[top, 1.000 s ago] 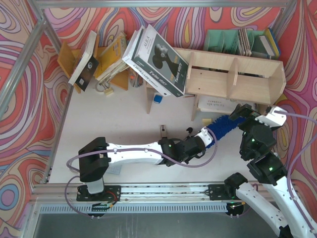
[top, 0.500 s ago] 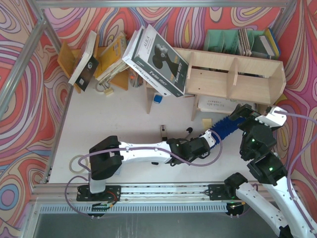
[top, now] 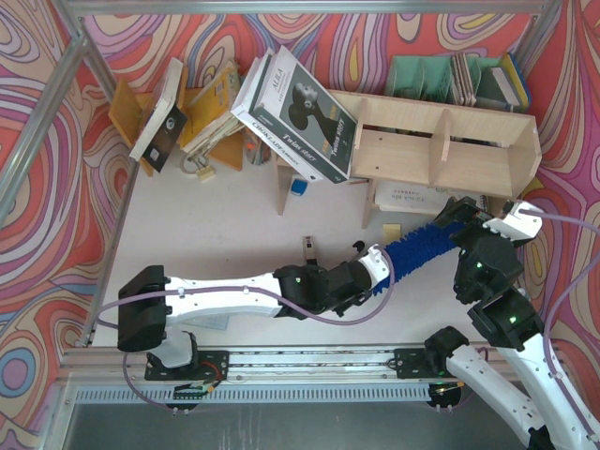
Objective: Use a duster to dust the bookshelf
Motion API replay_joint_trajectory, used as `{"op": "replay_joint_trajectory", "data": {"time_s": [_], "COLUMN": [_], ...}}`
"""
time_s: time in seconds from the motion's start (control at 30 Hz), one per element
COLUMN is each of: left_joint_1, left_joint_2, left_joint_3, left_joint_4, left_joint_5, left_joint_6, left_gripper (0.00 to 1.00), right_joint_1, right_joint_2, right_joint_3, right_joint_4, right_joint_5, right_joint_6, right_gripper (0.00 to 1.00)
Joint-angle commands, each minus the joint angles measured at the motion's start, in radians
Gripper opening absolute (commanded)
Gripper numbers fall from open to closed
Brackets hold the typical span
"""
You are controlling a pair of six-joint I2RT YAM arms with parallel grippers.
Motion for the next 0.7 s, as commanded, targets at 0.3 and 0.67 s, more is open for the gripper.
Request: {"op": "replay_joint_trajectory", "data": {"time_s": [0.3, 0.67], "left_joint_1": [-0.008, -0.008], "left_joint_2": [0.01, 0.064], "left_joint_3": [-0.035, -0.065], "left_joint_4": [0.093, 0.099], "left_joint_5": [0.069, 0.067], "left_joint_6": [0.009, -0.016], "left_gripper": [0.0, 0.0], "right_joint_1": [-0.004, -0.003], "right_joint_2": [-0.005, -0.001], "right_joint_3": [0.003, 0.004], "right_joint_4": [-0.002, 0.0], "right_joint_5": [0.015, 0.015], "right_joint_6": [-0.005, -0.007], "right_gripper": [0.99, 0.99]}}
